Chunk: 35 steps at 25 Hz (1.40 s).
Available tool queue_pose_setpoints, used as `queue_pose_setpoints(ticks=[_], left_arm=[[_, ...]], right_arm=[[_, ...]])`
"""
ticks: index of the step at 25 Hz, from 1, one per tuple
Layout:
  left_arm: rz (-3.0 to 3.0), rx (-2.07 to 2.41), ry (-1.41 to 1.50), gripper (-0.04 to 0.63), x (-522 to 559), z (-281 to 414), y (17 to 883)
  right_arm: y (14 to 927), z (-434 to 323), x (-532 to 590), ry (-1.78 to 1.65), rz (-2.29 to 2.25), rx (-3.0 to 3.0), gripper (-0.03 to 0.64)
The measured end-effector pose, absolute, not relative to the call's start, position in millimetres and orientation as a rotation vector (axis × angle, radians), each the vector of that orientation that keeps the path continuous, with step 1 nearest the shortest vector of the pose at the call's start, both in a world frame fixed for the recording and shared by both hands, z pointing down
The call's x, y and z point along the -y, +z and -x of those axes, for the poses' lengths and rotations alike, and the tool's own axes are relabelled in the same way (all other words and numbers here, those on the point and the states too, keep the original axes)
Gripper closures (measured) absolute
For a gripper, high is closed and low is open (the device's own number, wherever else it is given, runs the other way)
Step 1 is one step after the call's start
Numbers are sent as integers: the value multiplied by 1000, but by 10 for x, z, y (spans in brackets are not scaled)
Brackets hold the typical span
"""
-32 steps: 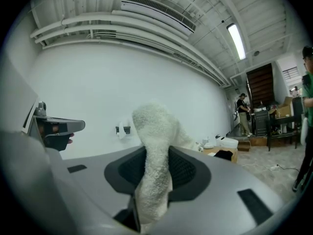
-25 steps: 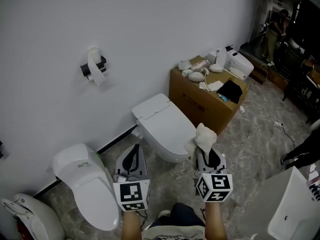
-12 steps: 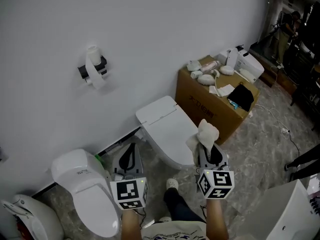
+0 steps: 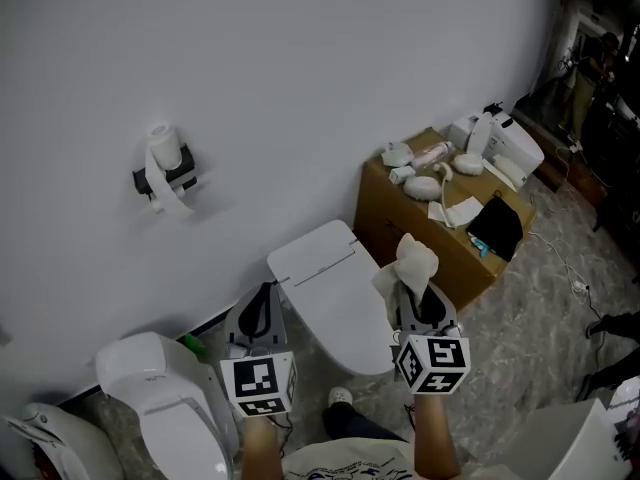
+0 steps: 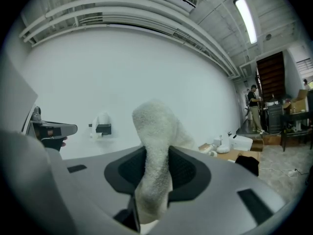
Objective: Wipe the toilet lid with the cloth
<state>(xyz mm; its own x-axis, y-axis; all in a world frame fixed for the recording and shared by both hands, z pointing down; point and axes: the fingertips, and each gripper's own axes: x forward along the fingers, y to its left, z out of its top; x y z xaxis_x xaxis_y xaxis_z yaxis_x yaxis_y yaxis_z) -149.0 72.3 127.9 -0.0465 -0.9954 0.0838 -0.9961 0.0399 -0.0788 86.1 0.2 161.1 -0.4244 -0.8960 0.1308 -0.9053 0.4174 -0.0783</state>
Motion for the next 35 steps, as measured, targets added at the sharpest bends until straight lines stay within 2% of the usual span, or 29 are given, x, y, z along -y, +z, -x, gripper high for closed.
queue_pose_setpoints(ticks=[9, 35], left_arm=[[-2166, 2222, 238, 586, 163, 1319, 1453], [-2184, 1891, 426, 586, 1351, 1366, 2625]], right_arm=[[1875, -957, 815, 247, -1624, 2529, 505], [3127, -783, 1685, 509, -1650, 2273, 505]])
